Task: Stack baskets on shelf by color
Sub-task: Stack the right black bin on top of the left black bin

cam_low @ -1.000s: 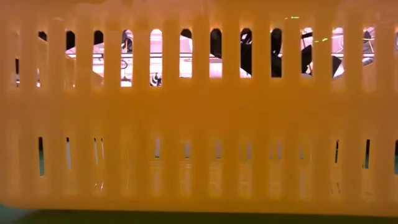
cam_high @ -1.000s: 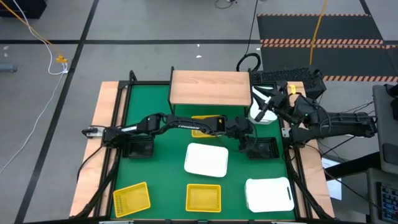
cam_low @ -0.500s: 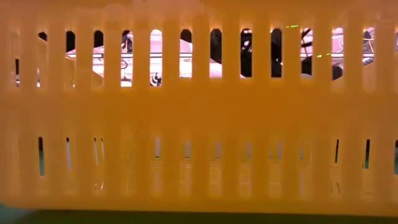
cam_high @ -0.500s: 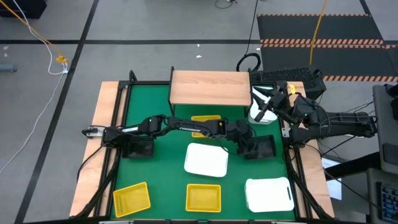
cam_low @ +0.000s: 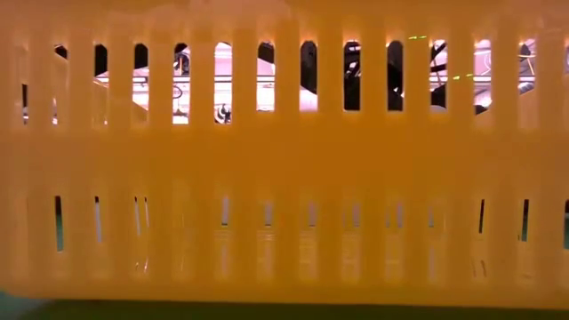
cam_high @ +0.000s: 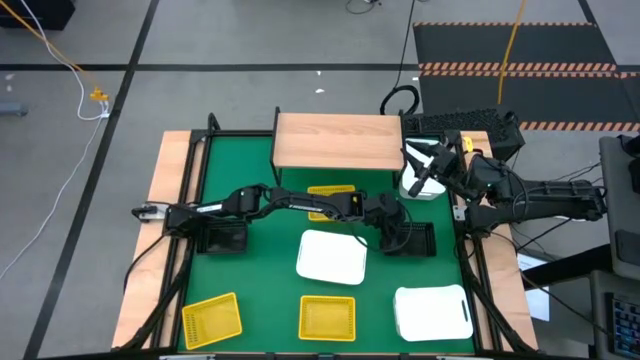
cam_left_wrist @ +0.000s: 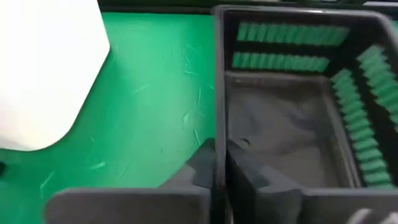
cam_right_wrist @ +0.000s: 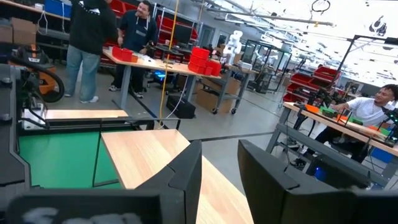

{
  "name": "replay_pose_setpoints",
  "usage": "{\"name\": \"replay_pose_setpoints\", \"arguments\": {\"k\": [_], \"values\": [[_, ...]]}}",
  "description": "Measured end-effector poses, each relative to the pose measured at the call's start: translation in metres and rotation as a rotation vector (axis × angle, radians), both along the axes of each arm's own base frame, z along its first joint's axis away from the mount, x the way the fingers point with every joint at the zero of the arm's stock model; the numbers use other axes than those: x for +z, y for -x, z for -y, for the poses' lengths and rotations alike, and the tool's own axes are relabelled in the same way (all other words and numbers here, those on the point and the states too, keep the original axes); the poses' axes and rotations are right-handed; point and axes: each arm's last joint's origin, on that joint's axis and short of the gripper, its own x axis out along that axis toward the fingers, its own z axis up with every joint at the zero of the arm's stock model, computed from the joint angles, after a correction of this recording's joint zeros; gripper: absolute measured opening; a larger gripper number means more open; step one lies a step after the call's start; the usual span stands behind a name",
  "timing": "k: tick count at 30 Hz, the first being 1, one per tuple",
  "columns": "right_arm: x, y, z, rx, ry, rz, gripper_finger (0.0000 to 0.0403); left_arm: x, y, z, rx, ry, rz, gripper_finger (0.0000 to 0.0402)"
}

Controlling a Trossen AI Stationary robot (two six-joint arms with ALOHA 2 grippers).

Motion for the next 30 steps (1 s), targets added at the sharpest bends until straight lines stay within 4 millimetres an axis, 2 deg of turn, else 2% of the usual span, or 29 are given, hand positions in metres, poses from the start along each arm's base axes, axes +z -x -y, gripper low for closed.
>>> {"name": "replay_pose_setpoints", "arguments": {"k": [5, 9, 13, 17, 20, 24, 30], "values": [[0.0, 0.0, 0.0, 0.0, 0.006, -0.003, 0.01, 0.01, 0.0, 0.0, -0.01, -0.016, 0.035, 0.001], [0.004, 0.002, -0.001, 0.04, 0.034, 0.014, 0.01, 0.043, 0.004, 0.0, 0.0, -0.038, 0.076, 0.0006], [0.012, 0.014, -0.006, 0.212, 0.048, 0.091, 0.01, 0.078, 0.015, 0.001, 0.03, -0.141, 0.068, 0.0005], [0.019, 0.032, -0.01, 0.337, 0.054, 0.189, 0.01, 0.107, 0.034, 0.007, 0.049, -0.231, -0.023, 0.0004], [0.014, 0.043, -0.01, 0.337, 0.067, 0.266, 0.01, 0.123, 0.047, 0.012, 0.057, -0.259, -0.085, 0.0003], [-0.002, 0.052, -0.01, 0.332, 0.086, 0.323, 0.01, 0.142, 0.068, 0.022, 0.076, -0.343, -0.198, 0.0003], [-0.019, 0.059, -0.011, 0.333, 0.068, 0.347, 0.01, 0.184, 0.12, 0.028, 0.177, -0.425, -0.403, 0.0002]]}}
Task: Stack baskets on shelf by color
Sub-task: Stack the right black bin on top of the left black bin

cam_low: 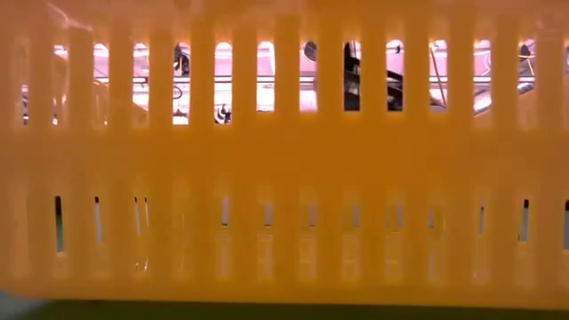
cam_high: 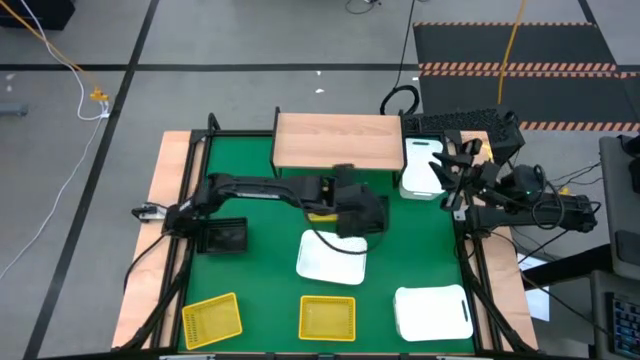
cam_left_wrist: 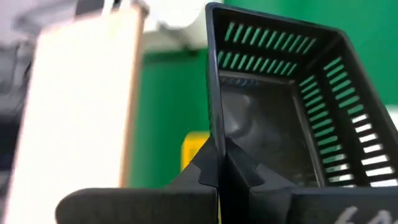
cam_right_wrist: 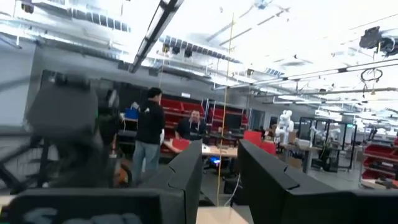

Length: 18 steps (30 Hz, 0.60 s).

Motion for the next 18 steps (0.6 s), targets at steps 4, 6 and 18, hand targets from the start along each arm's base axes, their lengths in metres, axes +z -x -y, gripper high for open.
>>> {"name": "replay_pose_setpoints", "arguments": {"k": [4, 6, 18], "values": [[-0.004, 0.002, 0.0, 0.001, -0.003, 0.008, 0.01, 0.033, 0.04, 0.008, 0.067, -0.056, -0.026, 0.0002], [-0.004, 0.002, 0.0, 0.008, -0.016, 0.014, 0.01, 0.051, 0.067, 0.014, 0.091, -0.078, 0.012, 0.0002], [-0.005, -0.008, 0.0, 0.02, -0.039, -0.005, 0.01, 0.04, 0.257, 0.01, 0.164, 0.092, 0.011, 0.0003]]}}
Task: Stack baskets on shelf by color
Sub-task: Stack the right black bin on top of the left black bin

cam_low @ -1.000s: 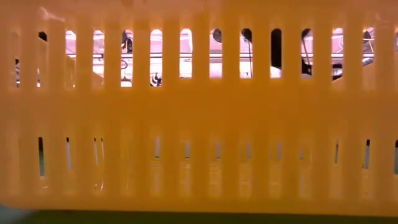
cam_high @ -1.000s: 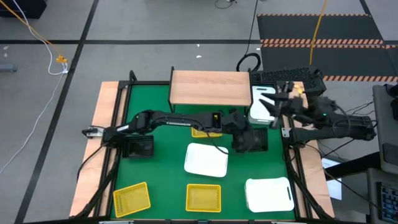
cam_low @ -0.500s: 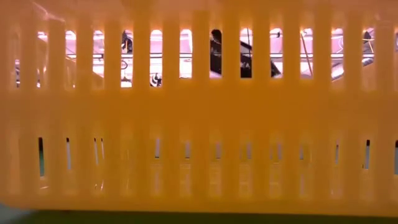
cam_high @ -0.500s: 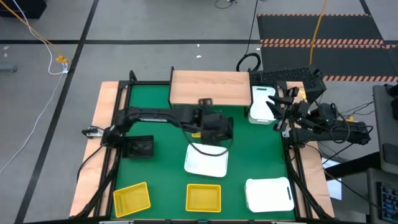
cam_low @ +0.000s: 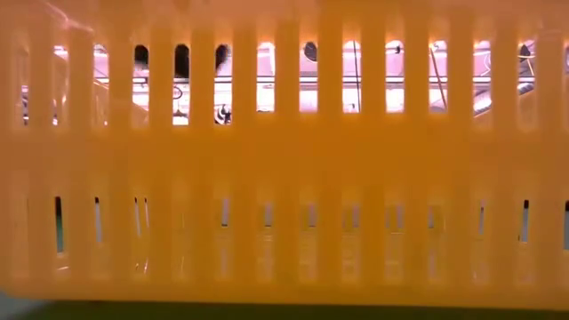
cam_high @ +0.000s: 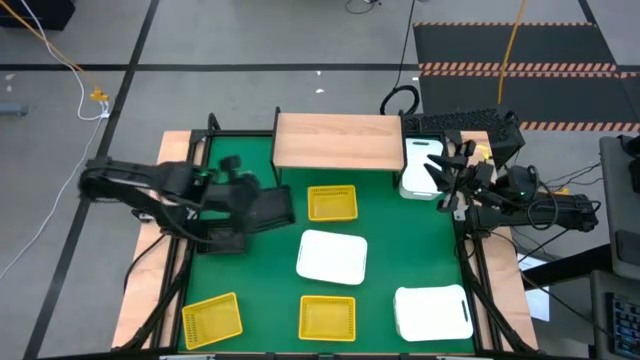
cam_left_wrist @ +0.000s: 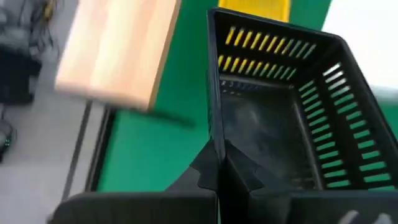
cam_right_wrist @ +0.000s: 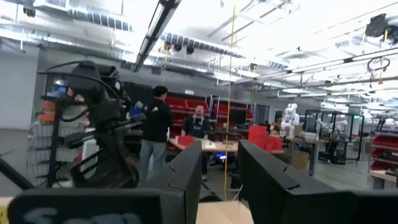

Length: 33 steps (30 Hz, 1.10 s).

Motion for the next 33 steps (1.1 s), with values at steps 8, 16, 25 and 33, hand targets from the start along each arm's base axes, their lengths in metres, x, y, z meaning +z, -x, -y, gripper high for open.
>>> {"name": "replay_pose_setpoints", "arguments": {"k": [8, 16, 25, 33], "values": [[-0.004, -0.019, 0.001, 0.0, 0.001, -0.053, 0.01, -0.04, 0.078, -0.01, 0.077, 0.217, 0.007, 0.0003], [-0.008, -0.029, 0.001, -0.007, 0.022, -0.098, 0.01, -0.089, 0.101, -0.01, 0.111, 0.326, -0.215, 0.0002], [-0.007, -0.033, 0.001, -0.007, 0.023, -0.088, 0.01, -0.113, 0.102, -0.01, 0.114, 0.335, -0.279, 0.0006], [-0.007, -0.036, 0.001, -0.01, 0.03, -0.08, 0.01, -0.111, 0.092, -0.008, 0.009, 0.306, -0.204, 0.0012]]}}
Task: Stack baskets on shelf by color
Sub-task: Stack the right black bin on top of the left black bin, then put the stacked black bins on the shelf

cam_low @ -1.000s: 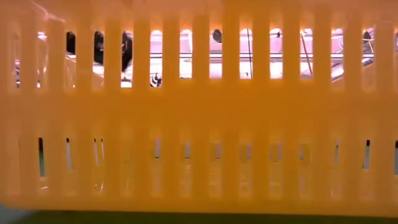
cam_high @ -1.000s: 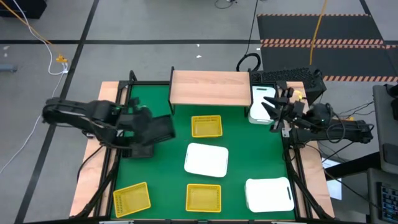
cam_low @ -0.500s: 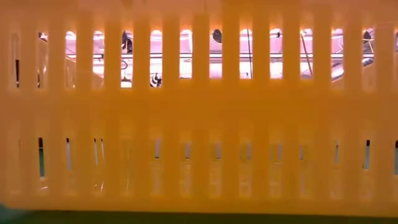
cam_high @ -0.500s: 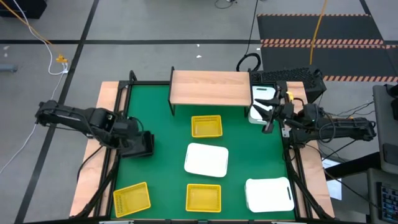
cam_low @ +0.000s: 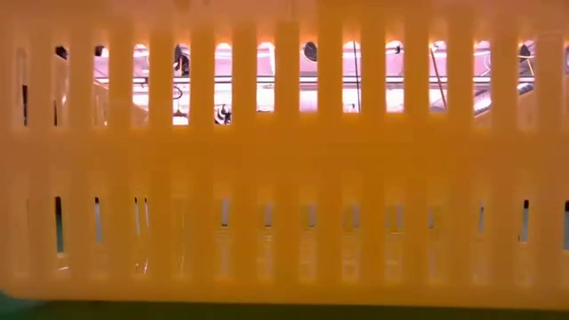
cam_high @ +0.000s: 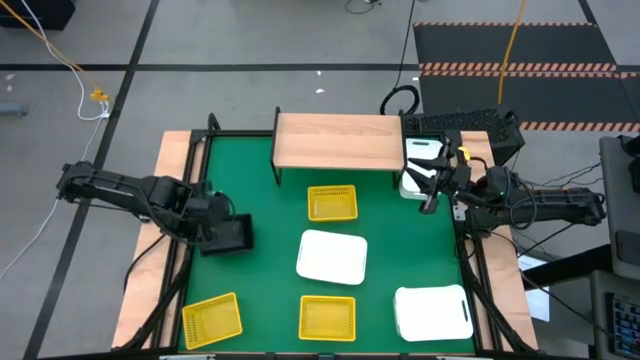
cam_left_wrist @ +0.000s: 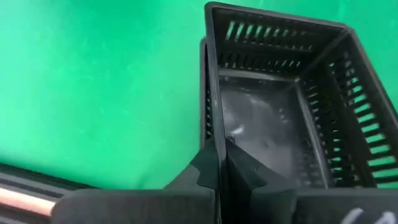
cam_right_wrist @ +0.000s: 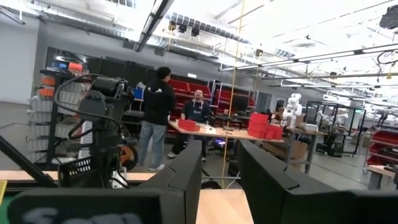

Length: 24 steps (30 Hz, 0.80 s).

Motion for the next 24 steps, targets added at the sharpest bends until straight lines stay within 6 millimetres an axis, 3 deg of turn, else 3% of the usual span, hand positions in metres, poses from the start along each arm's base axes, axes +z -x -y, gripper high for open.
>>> {"name": "replay_pose_setpoints", "arguments": {"k": [5, 16, 19, 24], "values": [[-0.001, -0.002, 0.0, -0.001, 0.003, -0.014, 0.01, 0.0, 0.0, -0.001, 0.052, -0.022, 0.012, 0.0049], [-0.003, -0.004, 0.0, -0.005, 0.016, -0.032, 0.01, 0.0, -0.002, -0.003, 0.339, -0.003, 0.073, 0.0195], [-0.004, -0.006, 0.0, -0.004, 0.016, -0.042, 0.01, -0.006, -0.005, -0.002, 0.36, -0.005, 0.063, 0.0207], [-0.007, -0.011, 0.0, -0.004, 0.015, -0.062, 0.01, -0.042, -0.013, 0.001, 0.288, -0.003, -0.07, 0.0197]]}}
